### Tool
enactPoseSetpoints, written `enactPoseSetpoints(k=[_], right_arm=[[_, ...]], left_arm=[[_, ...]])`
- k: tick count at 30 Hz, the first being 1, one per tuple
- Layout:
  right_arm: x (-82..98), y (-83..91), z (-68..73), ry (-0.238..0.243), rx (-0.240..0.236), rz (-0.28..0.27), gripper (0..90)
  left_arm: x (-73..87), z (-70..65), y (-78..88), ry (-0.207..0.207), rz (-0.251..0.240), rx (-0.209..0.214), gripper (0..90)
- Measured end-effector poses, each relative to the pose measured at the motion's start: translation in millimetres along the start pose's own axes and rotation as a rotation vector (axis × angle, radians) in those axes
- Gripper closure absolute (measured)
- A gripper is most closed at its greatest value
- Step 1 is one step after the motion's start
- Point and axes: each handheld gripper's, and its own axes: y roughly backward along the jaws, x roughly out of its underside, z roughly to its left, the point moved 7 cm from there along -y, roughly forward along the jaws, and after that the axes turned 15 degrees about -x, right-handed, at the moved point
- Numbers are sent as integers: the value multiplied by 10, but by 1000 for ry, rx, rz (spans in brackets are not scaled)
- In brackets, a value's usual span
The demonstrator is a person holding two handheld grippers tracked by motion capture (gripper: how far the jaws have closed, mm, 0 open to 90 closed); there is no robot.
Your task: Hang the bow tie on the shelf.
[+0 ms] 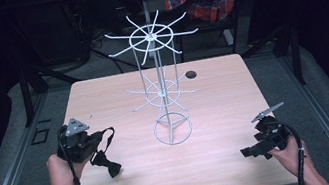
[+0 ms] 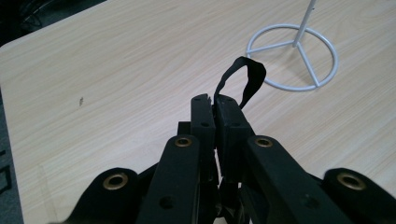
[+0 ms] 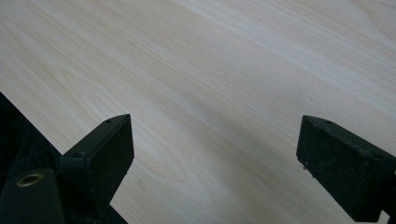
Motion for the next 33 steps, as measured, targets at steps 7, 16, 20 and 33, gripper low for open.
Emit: enactPoseSetpoints(k=[7, 16, 20, 33], right_arm=[[-7, -5, 4, 1, -1, -5, 106], [-1, -3, 0, 2, -5, -2, 104], [-12, 6, 4, 8, 1, -13, 103], [-20, 25, -6, 6, 17, -20, 104]], left_arm=[[-124, -79, -37, 3, -28, 20, 872], [-214, -174, -84, -22, -35, 34, 872], [-248, -207, -85, -29, -37, 44, 872], [-408, -304, -78, -50, -65, 71, 872]])
